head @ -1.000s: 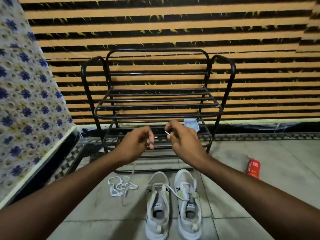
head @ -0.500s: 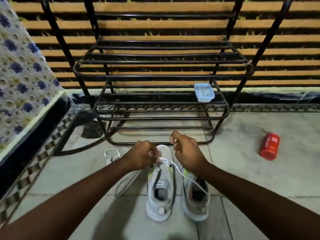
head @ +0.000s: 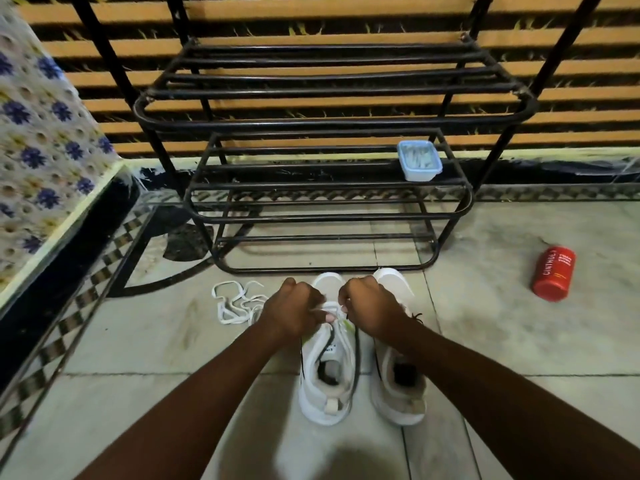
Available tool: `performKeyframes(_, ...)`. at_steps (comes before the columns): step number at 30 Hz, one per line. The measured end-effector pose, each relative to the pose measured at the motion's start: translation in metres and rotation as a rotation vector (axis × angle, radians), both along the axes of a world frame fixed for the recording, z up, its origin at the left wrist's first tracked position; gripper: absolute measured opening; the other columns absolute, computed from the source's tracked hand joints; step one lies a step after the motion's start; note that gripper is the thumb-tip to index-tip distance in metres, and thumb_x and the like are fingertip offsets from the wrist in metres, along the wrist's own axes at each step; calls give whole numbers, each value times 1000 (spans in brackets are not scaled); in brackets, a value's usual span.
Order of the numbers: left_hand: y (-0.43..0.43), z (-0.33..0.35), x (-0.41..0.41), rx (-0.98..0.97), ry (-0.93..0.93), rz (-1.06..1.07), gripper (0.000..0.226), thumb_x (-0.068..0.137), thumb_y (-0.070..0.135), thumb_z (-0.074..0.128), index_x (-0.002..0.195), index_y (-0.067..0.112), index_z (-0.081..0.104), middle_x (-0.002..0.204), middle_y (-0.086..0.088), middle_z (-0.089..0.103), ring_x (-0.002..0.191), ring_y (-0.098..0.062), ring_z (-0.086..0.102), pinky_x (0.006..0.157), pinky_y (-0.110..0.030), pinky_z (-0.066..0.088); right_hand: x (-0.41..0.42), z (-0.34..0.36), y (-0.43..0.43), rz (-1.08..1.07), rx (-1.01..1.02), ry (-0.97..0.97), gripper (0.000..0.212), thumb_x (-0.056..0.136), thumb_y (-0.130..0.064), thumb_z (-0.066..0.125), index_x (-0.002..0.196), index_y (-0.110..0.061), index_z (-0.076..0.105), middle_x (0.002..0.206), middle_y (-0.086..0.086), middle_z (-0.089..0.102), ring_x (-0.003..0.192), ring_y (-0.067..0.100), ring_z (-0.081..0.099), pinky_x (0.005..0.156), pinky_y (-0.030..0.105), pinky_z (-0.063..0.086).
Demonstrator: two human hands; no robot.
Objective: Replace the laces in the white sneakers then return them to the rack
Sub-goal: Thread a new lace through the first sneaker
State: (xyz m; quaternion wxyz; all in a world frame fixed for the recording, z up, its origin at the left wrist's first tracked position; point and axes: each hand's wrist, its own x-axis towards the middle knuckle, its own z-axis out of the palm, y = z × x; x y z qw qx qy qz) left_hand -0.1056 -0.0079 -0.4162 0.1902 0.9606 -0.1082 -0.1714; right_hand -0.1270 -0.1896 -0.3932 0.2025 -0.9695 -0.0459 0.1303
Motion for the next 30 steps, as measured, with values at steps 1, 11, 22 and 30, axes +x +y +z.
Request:
performKeyframes(1, 0, -1, -1, -2, -9, 17, 53, 79, 65, 76, 119, 32, 70, 118, -1, 62, 124, -21, 50, 101, -34, 47, 0, 2, 0, 17, -38, -8, 20, 94, -15, 56, 111, -21, 64, 119, 9, 58, 113, 30, 59, 95, 34, 49)
performKeyframes(11, -13, -20, -26, 63, -173, 49, 16, 87, 35, 59, 98, 31, 70, 100, 0, 67, 108, -25, 54, 75, -32, 47, 0, 11, 2, 63, -149, -33, 23, 89, -10, 56, 106, -20, 68, 116, 5, 64, 112, 29, 61, 91, 35, 52)
performKeyframes(22, -13, -23, -25, 65, -154, 99, 23, 84, 42, 62, 105, 37, 70, 98, 1, 61, 111, -25, 55, 83, -33, 51, 0, 10, 5, -8, -148, -67, 22, 90, -15, 58, 111, -19, 65, 116, 8, 61, 107, 31, 61, 89, 36, 50)
performKeyframes(30, -12, -24, -25, 11, -130, 141, 37, 83, 50, 68, 119, 42, 71, 104, -1, 56, 118, -24, 55, 93, -35, 51, 0, 12, 8, -18, -154, -69, 19, 89, -13, 57, 106, -15, 64, 110, 10, 61, 103, 33, 62, 82, 35, 49)
